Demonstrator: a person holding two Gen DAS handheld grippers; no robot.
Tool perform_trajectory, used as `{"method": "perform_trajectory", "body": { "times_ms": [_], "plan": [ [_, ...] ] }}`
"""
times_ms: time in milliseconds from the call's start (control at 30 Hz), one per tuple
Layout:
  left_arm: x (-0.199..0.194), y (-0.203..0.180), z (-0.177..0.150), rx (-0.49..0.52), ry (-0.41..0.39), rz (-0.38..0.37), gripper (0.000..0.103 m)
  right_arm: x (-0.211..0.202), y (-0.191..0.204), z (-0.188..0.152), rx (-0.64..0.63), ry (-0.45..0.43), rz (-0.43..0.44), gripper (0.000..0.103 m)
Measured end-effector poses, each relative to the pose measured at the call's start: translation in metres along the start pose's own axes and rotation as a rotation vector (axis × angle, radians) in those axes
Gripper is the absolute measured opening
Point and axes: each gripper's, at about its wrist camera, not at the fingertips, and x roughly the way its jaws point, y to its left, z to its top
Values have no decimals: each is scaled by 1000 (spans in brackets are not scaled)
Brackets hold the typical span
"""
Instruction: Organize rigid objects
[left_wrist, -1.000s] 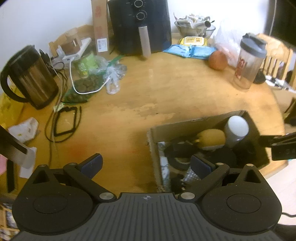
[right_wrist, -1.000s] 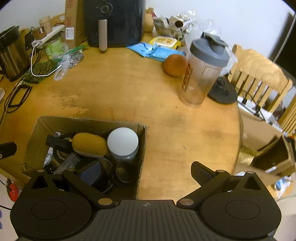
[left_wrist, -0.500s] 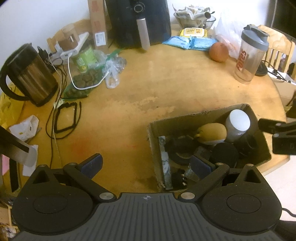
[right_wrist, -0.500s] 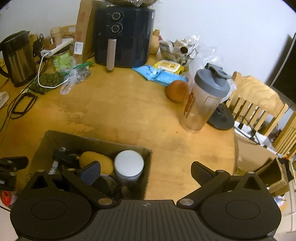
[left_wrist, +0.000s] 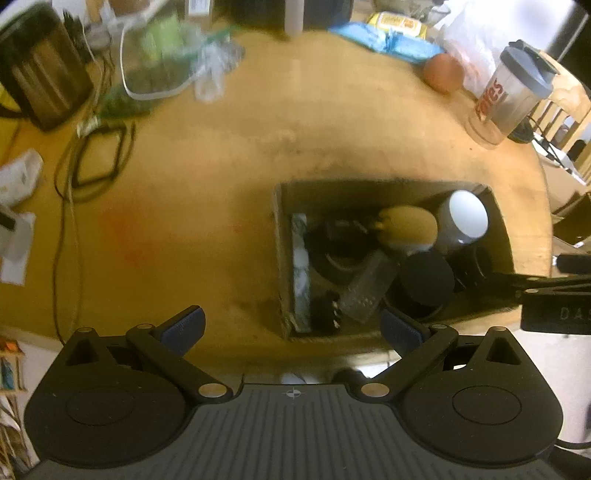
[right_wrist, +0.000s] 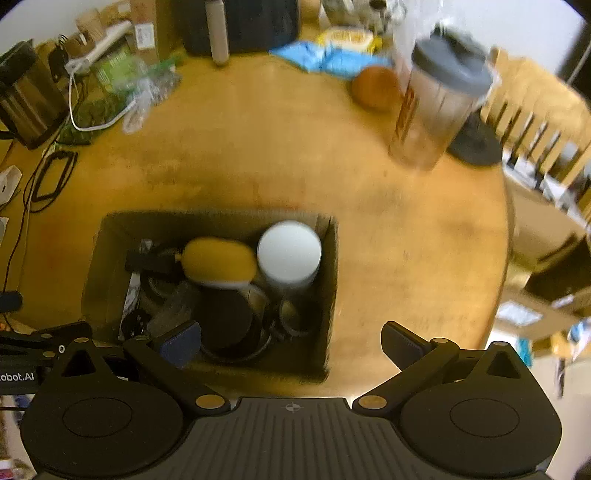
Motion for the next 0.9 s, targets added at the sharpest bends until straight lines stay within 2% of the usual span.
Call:
{"method": "perform_trajectory", "body": {
  "times_ms": [233, 400, 900],
  "plan": [
    [13, 1, -6, -28, 83, -28, 103, 18, 2, -6, 25, 126, 13, 103],
    [19, 5, -11, -54, 125, -49, 103, 26, 7, -10, 3, 175, -3, 103],
    [23, 8, -15, -67, 147, -39, 103, 32, 10, -12, -4, 212, -10, 103]
  ]
}}
